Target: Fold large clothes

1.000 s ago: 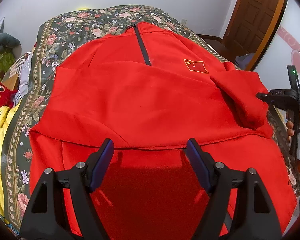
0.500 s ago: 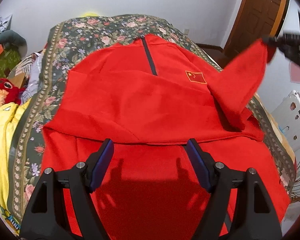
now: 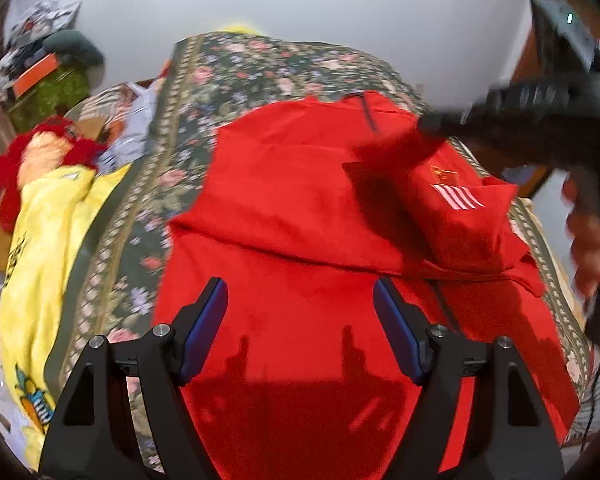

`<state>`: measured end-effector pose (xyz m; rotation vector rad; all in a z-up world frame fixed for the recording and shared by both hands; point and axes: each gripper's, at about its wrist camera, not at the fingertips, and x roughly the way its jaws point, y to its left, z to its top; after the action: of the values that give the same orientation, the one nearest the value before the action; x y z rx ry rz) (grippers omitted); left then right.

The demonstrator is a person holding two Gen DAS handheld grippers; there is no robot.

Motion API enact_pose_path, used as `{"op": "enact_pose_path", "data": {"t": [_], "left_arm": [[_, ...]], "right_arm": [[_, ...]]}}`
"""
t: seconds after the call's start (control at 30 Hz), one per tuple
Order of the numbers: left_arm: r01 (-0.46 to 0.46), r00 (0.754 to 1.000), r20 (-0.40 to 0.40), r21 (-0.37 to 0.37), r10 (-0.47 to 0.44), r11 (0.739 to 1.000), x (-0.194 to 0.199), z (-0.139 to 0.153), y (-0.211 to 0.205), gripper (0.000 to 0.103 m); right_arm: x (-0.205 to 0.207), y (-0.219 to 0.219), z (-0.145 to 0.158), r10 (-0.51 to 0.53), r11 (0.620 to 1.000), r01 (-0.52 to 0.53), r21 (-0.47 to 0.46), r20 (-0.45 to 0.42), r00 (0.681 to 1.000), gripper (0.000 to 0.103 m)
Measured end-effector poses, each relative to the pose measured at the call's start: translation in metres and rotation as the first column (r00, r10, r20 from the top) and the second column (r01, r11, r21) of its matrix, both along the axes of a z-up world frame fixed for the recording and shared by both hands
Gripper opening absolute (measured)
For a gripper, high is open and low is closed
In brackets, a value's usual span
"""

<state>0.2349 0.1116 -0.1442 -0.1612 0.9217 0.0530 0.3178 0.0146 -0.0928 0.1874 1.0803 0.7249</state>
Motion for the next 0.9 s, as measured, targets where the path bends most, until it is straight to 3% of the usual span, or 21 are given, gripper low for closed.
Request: {"op": "enact_pose_path", "data": {"t": [0.13,0.2,0.3,0.37,0.43,0.5,0.6,0.73,0.9], "left_arm": [[-0.053,0.998,-0.023,-0.011,0.053,0.999,-0.01,-0.008,0.021,0.074],[-0.064,0.997,-0.034,-0.01,0.063,0.998,-0.013,-0.013,0.027,0.074],[-0.081,0.995,-0.052,-0.016,0.08,0.997,-0.014,-0.02,0.033,0.074],[-0.087,0.995,-0.056,-0.038,0.085,0.995,-0.014,-0.023,0.034,0.074],[-0.086,0.995,-0.057,-0.069,0.082,0.994,-0.012,-0.024,0.035,0.074],[-0.084,0.995,-0.057,-0.101,0.079,0.991,-0.007,-0.025,0.037,0.074],[-0.087,0.995,-0.065,-0.18,0.077,0.98,0.006,-0.027,0.039,0.074],[-0.097,0.993,-0.1,-0.297,0.071,0.95,0.033,-0.034,0.04,0.074],[-0.112,0.989,-0.132,-0.43,0.06,0.896,0.073,-0.047,0.038,0.074]], "right_arm": [[-0.014,0.03,-0.028,0.091,0.992,-0.095,-0.077,-0.058,0.994,0.004],[-0.02,0.041,-0.041,0.136,0.984,-0.15,-0.098,-0.14,0.981,0.004],[-0.028,0.045,-0.044,0.179,0.97,-0.205,-0.127,-0.191,0.965,0.004],[-0.032,0.037,-0.034,0.184,0.969,-0.206,-0.139,-0.158,0.97,0.008],[-0.034,0.023,-0.023,0.165,0.97,-0.183,-0.16,-0.118,0.979,0.022],[-0.036,0.005,-0.009,0.137,0.971,-0.143,-0.192,-0.046,0.989,0.049],[-0.04,-0.03,0.01,0.099,0.969,-0.077,-0.235,0.081,0.992,0.053],[-0.036,-0.076,0.014,0.028,0.948,0.028,-0.317,0.173,0.985,0.053],[-0.029,-0.137,-0.009,-0.083,0.903,0.152,-0.401,0.183,0.98,0.053]]}}
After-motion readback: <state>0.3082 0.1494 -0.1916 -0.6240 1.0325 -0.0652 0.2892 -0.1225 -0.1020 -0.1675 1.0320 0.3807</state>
